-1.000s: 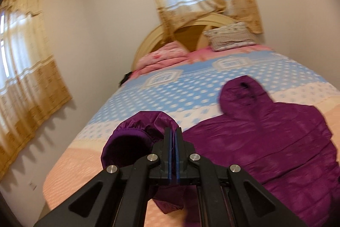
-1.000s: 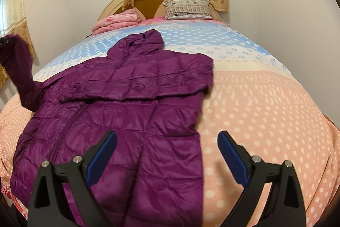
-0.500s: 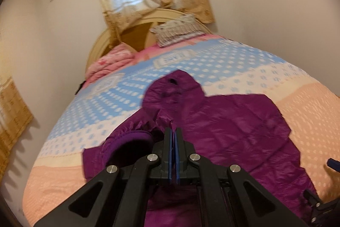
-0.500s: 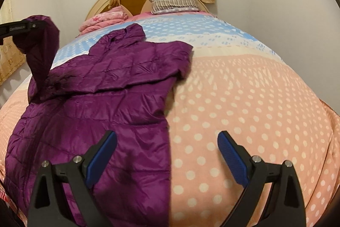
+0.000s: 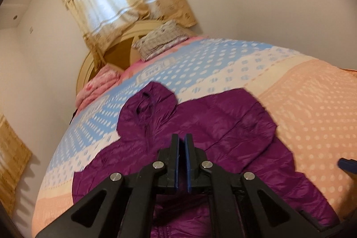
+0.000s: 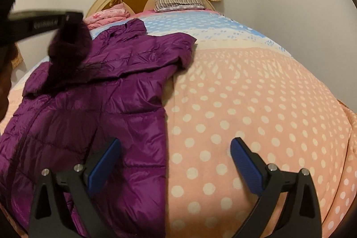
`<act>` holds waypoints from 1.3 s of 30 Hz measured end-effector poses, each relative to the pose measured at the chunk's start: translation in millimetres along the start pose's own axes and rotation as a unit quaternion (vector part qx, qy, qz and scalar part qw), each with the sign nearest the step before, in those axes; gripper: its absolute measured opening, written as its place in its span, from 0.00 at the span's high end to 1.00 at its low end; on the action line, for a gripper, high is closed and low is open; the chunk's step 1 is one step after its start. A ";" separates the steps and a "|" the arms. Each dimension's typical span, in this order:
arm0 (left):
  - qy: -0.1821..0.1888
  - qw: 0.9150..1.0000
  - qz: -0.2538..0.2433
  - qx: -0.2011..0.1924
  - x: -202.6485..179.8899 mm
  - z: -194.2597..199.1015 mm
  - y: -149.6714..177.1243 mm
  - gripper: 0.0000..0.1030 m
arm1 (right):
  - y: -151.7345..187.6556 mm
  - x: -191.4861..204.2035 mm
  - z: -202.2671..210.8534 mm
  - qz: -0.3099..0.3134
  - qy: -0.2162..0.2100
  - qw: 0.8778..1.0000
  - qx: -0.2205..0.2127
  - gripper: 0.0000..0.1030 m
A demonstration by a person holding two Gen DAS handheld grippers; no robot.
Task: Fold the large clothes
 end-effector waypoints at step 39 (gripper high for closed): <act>-0.190 0.932 0.227 0.209 276.3 -77.7 230.1 0.02 | -117.1 66.7 -60.1 0.017 -0.122 0.992 0.035 0.93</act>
Point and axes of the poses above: each gripper's, at about its wrist camera, not at the fingertips, and z roughly against the way its jaws point, x to its left, y to its underside, the point moved 3 cm from there along -z, roughly the way its jaws point, and after that the axes turned 11 degrees about -y, right-handed, at the moved point
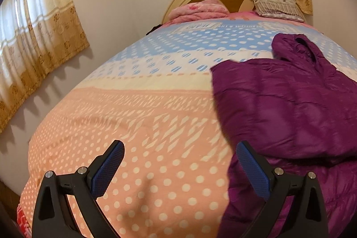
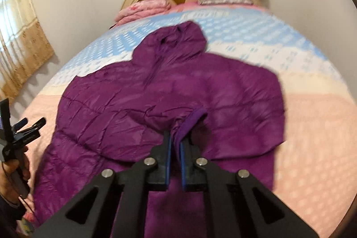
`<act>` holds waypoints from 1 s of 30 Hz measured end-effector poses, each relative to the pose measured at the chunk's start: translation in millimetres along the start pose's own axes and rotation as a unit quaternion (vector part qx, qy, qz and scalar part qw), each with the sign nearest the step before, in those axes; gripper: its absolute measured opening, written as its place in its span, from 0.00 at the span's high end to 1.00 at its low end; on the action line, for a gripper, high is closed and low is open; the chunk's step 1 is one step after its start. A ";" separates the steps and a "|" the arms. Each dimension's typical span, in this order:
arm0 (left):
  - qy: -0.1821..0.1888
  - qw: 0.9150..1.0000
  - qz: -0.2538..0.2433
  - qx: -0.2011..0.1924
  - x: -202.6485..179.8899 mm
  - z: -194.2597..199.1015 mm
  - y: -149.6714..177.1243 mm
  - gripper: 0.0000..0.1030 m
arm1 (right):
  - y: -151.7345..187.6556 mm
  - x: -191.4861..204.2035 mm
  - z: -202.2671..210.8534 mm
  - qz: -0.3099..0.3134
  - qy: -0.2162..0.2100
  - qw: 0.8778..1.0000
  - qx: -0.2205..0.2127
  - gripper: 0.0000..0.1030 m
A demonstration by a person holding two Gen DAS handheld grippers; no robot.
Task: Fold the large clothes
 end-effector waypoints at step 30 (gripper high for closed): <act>0.065 0.997 -0.045 -0.026 -125.5 -15.9 -77.6 0.02 | -18.9 -21.7 -13.9 -0.022 0.053 0.998 -0.018 0.67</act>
Point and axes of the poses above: each gripper's, at about its wrist camera, not at the fingertips, and z roughly against the way its jaws point, x to its left, y to its underside, the point moved 3 cm from there along -z, roughly the way its jaws point, and after that the axes turned 11 degrees about -y, right-handed, at the moved point
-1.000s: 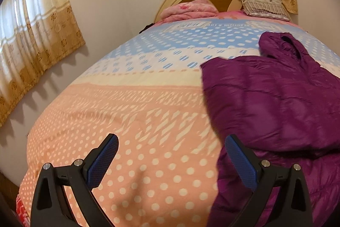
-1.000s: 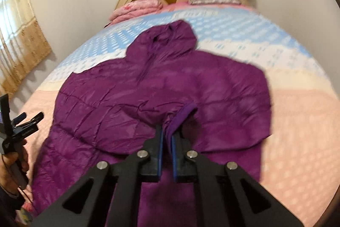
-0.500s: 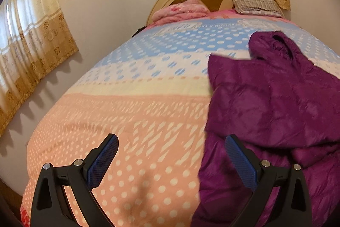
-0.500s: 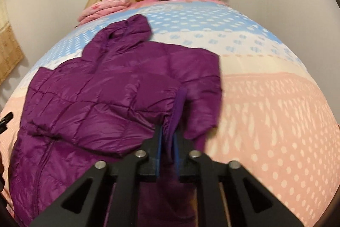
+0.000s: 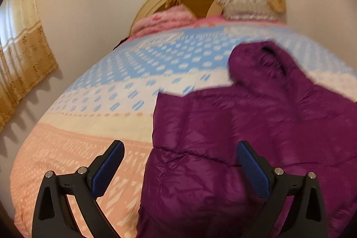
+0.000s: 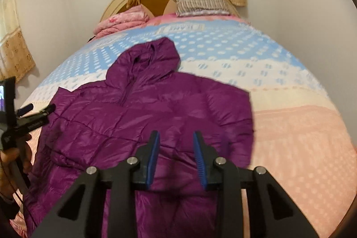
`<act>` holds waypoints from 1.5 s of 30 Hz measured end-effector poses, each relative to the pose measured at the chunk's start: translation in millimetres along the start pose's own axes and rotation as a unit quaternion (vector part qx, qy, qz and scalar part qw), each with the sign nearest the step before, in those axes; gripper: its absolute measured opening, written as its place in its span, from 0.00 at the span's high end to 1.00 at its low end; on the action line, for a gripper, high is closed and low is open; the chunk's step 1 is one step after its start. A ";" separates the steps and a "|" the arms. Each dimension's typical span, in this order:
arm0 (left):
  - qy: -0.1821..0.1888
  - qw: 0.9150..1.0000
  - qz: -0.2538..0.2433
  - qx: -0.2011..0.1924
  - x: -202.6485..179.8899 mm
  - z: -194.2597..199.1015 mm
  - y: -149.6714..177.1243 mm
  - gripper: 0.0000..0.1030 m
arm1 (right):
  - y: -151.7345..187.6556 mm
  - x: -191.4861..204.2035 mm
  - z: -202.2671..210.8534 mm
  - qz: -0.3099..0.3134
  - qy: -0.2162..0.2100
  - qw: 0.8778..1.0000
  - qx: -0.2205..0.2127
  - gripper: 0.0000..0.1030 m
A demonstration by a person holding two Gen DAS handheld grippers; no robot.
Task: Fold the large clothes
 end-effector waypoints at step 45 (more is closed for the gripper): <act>0.122 0.991 0.035 0.052 -22.9 -9.1 -10.4 0.02 | -11.3 -29.6 -38.7 -0.027 0.052 0.998 0.002 0.69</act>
Point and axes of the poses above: each gripper's, at about its wrist camera, not at the fingertips, and z roughly against the way its jaws point, x to its left, y to its underside, the point moved 3 cm from there along -z, roughly the way its jaws point, and after that the axes turned 11 degrees about -y, right-handed, at the moved point
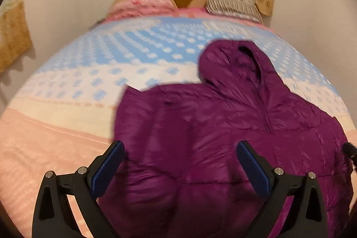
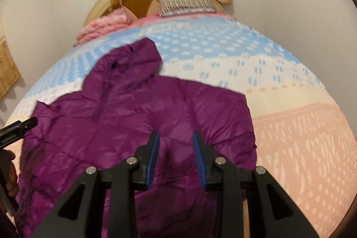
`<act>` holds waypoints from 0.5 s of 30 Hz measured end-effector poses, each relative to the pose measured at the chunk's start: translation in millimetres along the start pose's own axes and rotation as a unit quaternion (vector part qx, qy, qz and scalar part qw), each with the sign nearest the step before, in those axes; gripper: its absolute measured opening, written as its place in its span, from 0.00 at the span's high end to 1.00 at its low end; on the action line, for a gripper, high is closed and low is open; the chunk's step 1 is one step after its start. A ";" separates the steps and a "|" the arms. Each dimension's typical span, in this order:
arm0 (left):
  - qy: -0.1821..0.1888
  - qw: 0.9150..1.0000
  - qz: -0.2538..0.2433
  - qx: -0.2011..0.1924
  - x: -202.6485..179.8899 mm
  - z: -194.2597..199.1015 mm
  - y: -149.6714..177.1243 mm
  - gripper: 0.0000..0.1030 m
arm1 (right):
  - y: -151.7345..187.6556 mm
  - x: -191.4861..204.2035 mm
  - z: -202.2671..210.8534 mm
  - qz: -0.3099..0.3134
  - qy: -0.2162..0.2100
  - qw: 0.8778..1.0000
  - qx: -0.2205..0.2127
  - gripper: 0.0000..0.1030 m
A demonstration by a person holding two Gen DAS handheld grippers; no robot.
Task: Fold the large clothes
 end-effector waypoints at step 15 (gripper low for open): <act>-0.006 0.999 -0.006 0.047 -9.2 -48.7 22.5 0.01 | 19.4 -14.6 -24.3 -0.005 0.011 1.000 0.025 0.71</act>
Point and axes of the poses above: each gripper's, at about its wrist camera, not at the fingertips, and z roughly against the way its jaws point, x to its left, y to its underside, the point moved 3 cm from there along -z, roughly the way its jaws point, and after that the axes turned 11 degrees about -y, right-handed, at the moved point
